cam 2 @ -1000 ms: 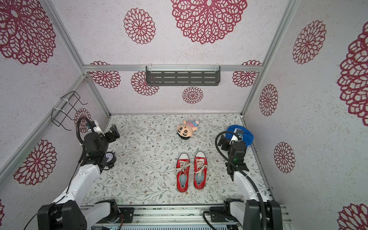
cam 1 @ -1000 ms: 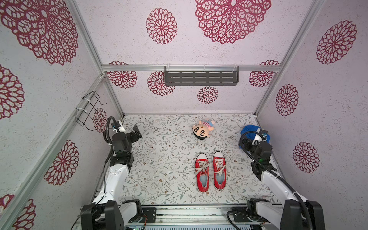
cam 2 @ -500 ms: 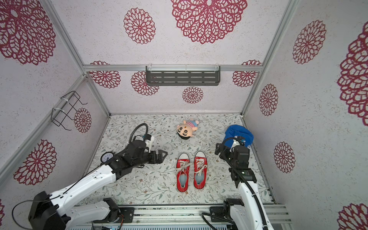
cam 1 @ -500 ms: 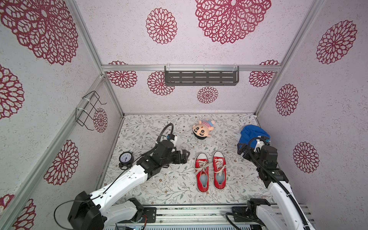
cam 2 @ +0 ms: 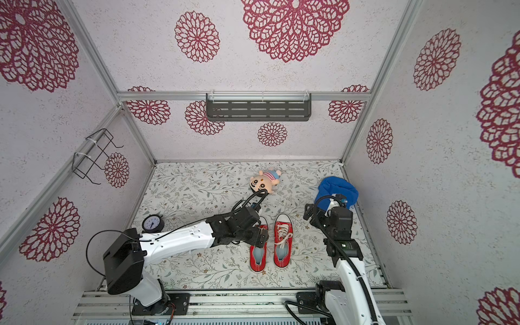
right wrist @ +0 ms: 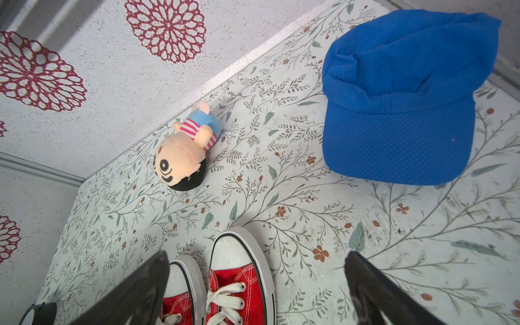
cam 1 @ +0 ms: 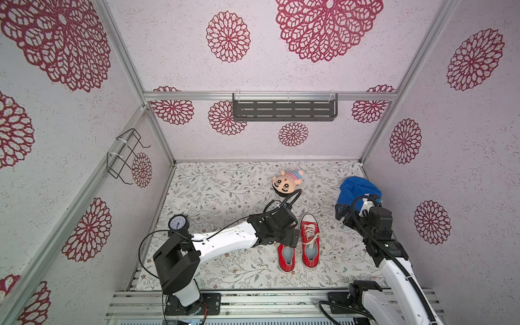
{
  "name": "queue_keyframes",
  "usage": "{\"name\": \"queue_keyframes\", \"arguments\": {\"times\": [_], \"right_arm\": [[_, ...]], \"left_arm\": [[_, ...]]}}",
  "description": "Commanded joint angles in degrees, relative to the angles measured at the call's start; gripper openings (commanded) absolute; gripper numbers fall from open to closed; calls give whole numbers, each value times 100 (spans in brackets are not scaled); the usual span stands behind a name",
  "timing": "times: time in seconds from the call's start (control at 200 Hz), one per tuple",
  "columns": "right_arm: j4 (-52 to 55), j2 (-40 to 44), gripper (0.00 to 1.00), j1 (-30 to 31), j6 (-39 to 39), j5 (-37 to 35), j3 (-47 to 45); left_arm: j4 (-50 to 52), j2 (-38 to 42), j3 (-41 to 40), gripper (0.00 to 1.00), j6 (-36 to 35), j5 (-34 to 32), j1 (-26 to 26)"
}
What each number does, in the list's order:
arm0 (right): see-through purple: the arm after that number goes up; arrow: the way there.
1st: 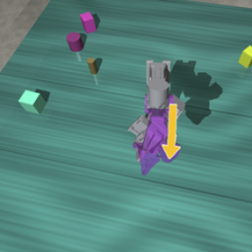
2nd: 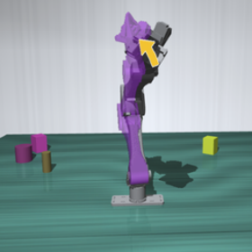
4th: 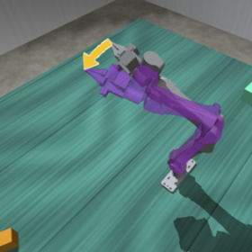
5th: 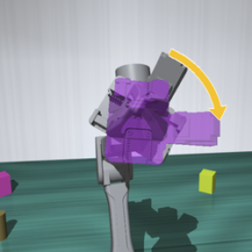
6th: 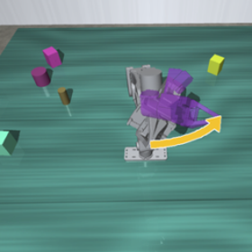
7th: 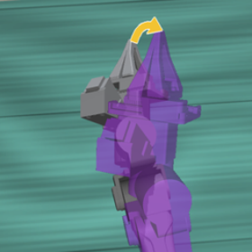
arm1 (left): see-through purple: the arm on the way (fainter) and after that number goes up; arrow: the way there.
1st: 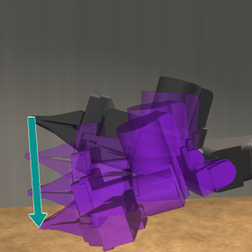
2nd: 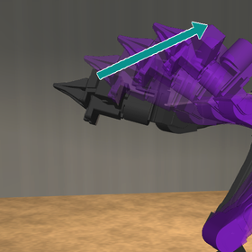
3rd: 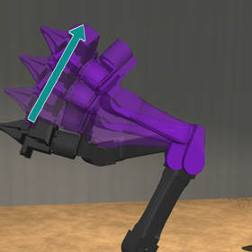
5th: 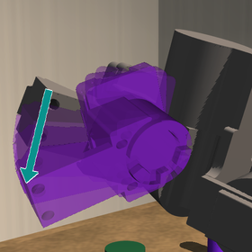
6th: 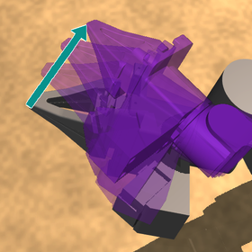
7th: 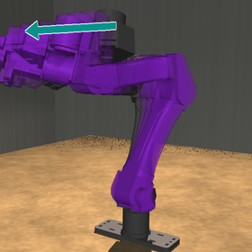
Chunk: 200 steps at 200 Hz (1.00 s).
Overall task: Remove the insole from the shoe
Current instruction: Pick up the shoe at the center of the board.
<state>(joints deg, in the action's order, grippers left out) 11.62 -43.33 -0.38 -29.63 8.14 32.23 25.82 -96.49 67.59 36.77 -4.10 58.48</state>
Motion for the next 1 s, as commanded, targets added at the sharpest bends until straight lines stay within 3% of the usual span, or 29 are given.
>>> {"name": "queue_keyframes", "arguments": {"times": [0.0, 0.165, 0.265, 0.51, 0.661, 0.791, 0.996], "right_arm": [[34, 80, 99, 21, -25, -88, -24], [-4, 44, 99, 21, -10, -148, -50], [-45, 2, 99, 21, -18, -148, -59], [-73, -4, 99, 21, -10, -181, -94], [-80, 18, 99, 21, 35, -211, -111], [-155, -30, 99, 21, 80, -108, -111], [-283, -209, 99, 21, 102, 157, -120]], "left_arm": [[101, -305, 189, 91, -30, 173, -2], [233, -698, 336, 80, 55, 249, -3], [366, -856, 470, 67, 74, 192, 1], [547, -657, 490, 0, 243, -471, -17], [557, -22, 326, 0, 206, -938, -198], [739, 580, 249, 0, -58, -1023, -694], [453, 1046, 69, 0, -1111, -354, -1645]]}}
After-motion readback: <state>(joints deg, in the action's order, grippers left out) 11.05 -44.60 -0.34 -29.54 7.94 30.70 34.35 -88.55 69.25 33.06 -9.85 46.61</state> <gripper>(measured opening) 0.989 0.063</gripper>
